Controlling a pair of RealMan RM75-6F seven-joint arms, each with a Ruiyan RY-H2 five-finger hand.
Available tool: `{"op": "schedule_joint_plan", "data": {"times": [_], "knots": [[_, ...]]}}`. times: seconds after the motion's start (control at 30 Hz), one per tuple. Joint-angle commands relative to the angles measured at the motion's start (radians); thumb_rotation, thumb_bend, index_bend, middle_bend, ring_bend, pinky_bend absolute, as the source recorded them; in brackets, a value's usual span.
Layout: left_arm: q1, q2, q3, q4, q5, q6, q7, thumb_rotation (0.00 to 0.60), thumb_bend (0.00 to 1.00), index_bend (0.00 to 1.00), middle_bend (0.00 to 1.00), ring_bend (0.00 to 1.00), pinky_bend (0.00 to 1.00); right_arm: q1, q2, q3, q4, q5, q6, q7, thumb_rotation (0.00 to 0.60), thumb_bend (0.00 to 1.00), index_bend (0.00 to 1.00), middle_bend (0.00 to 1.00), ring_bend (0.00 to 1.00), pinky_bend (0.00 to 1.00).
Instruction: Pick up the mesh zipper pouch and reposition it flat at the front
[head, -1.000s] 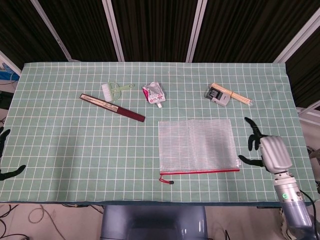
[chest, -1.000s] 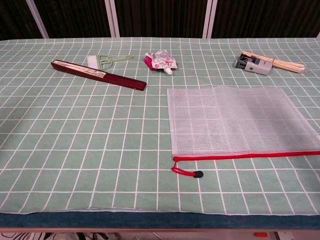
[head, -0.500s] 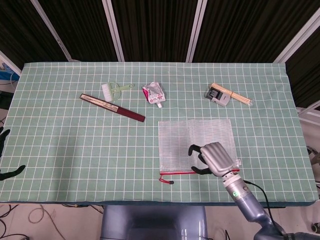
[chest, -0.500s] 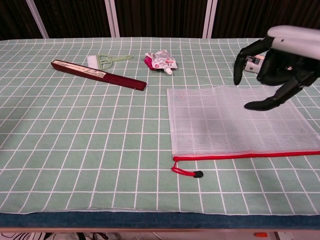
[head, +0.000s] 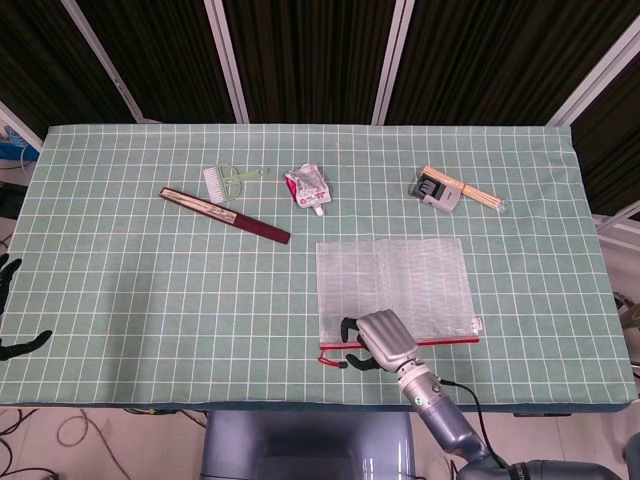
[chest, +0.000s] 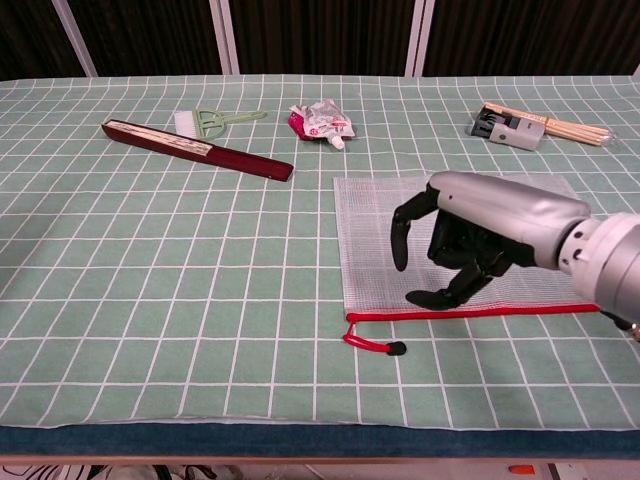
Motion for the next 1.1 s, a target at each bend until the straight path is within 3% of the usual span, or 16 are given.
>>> {"op": "schedule_joint_plan", "data": {"times": [0.03, 0.6, 1.1], "knots": [[0.0, 0.001, 0.001, 0.0, 0.001, -0.001, -0.002, 0.6, 0.07, 0.0, 0.0, 0.0, 0.0, 0.002, -0.025, -0.01, 0.022, 0.017, 0.009, -0.012, 0.6, 0.36, 0.54, 1.0, 1.0, 0.96], [-0.005, 0.004, 0.0, 0.0, -0.004, -0.012, -0.015, 0.6, 0.07, 0.0, 0.0, 0.0, 0.0, -0.02, -0.13, -0.06, 0.105, 0.066, 0.023, -0.003, 0.6, 0.43, 0.54, 1.0, 1.0, 0.96], [-0.009, 0.006, 0.0, 0.0, -0.008, -0.021, -0.026, 0.6, 0.07, 0.0, 0.0, 0.0, 0.0, -0.031, -0.181, -0.066, 0.146, 0.067, 0.039, -0.002, 0.6, 0.43, 0.54, 1.0, 1.0, 0.96]]}}
